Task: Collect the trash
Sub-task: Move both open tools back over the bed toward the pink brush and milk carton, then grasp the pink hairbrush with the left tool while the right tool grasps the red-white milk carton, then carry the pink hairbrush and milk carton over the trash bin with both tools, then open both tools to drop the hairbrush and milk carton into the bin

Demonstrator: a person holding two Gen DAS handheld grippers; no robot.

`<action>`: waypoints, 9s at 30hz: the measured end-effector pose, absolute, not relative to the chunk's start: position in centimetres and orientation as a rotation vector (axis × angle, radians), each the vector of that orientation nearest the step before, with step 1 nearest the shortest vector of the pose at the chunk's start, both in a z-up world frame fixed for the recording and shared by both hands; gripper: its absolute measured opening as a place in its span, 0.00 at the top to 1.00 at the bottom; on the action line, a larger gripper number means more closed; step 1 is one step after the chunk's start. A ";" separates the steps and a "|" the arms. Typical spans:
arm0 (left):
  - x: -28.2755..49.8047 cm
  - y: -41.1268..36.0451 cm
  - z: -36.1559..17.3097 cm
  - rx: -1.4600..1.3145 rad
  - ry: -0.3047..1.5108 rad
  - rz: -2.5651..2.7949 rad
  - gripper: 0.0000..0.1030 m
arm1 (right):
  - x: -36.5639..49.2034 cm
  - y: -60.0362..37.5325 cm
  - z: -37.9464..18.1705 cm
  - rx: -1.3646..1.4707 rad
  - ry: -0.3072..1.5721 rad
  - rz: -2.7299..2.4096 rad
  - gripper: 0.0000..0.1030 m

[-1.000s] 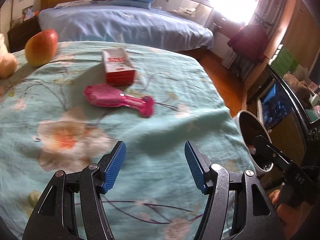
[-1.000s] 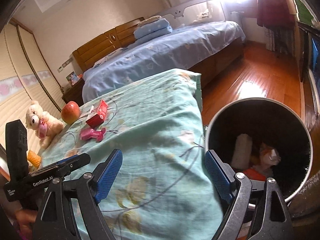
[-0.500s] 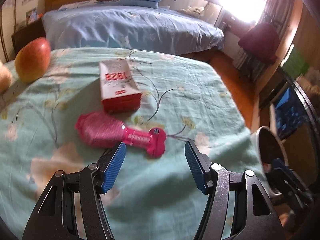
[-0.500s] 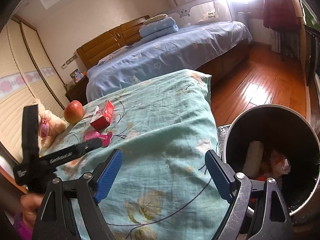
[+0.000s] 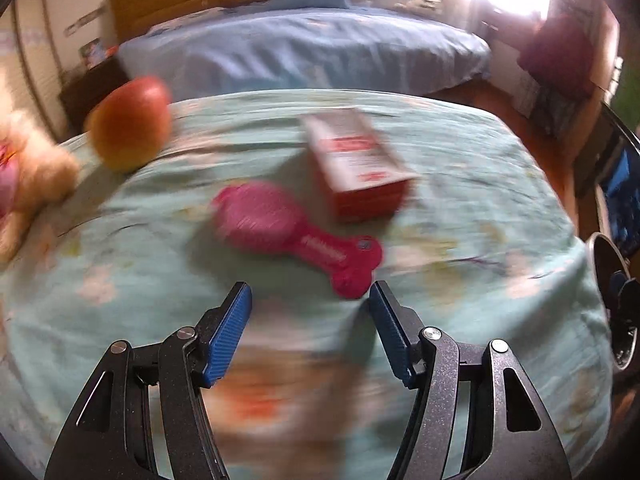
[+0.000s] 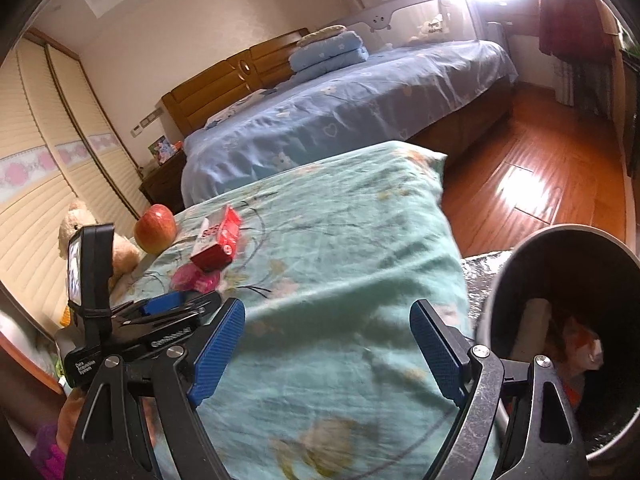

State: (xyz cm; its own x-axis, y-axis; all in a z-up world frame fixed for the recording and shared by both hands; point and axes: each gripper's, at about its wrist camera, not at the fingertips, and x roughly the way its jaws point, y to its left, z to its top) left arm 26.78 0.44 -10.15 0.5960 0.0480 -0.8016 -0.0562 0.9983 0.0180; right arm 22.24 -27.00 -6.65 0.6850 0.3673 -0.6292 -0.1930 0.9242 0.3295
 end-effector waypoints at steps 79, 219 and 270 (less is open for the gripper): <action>26.4 6.7 -9.2 -0.141 0.881 0.008 0.67 | 32.0 -12.3 -9.4 0.087 0.888 0.493 0.47; 20.8 -27.2 -5.3 0.112 0.876 -0.549 0.68 | 16.8 -44.4 -6.8 0.370 0.711 0.019 0.47; 20.5 -27.5 -4.9 0.092 0.873 -0.552 0.42 | 16.7 -46.7 -6.3 0.426 0.710 -0.002 0.40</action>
